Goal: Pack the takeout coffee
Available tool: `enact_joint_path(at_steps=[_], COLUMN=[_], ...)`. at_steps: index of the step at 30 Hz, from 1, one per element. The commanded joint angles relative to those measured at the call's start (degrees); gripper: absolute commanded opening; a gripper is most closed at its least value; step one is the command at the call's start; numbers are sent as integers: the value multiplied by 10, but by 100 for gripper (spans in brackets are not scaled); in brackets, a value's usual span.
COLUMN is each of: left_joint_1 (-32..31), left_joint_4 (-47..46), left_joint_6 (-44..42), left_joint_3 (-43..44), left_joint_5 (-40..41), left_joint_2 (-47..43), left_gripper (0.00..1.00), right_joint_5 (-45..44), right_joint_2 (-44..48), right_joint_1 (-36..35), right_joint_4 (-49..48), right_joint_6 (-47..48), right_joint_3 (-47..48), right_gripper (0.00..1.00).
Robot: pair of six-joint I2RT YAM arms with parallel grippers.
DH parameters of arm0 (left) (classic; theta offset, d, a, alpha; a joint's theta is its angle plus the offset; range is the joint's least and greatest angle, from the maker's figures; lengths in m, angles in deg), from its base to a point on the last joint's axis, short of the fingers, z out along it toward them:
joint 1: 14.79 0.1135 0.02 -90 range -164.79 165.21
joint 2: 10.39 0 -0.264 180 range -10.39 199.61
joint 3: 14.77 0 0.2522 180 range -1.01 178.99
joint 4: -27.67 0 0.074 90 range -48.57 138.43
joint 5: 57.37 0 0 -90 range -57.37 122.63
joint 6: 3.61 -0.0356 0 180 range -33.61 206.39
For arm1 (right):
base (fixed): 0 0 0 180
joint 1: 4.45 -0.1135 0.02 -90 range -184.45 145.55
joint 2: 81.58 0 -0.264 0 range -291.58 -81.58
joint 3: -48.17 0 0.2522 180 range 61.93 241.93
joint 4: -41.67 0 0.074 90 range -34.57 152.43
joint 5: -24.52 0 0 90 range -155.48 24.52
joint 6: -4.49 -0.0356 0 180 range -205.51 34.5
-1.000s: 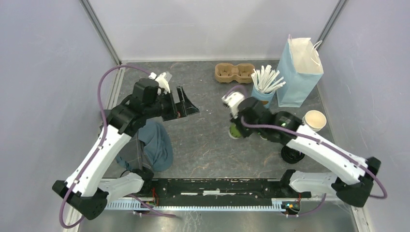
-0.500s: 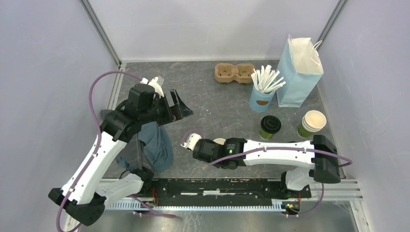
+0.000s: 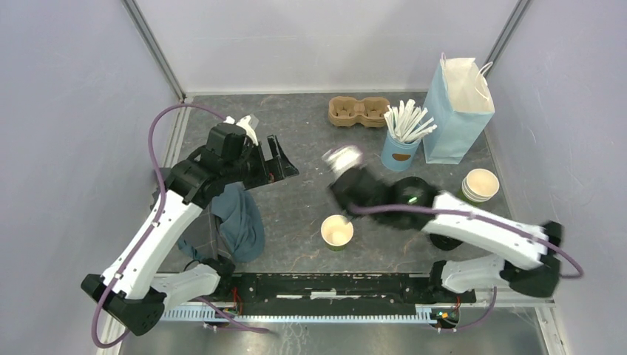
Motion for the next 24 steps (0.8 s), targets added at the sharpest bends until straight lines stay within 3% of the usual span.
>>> enact_joint_path(at_steps=[1,6,11,15,24], left_joint_1=[2,3,5,7,-20], left_joint_4=[-16,-35,-48,-55,-47], left_joint_6=[-53,-87,-121,-144,-174], left_joint_3=[25,36,45,46,70], left_joint_5=[-4,-29,-53,-72,-73], left_joint_2=[18,53,97,124,164], left_gripper=[100,100,100,100,100], right_joint_5=[-34,37,114,170,196], right_joint_2=[125,206,250,250,250], right_joint_1=[200,423,593,658,719], right_joint_4=[90,87,41,-5,-40], right_joint_6=[-97,-111,-84,-36,-14], right_joint_3=[-64,-190,-282,-333,-386], right_gripper=[62,62,55,51,44])
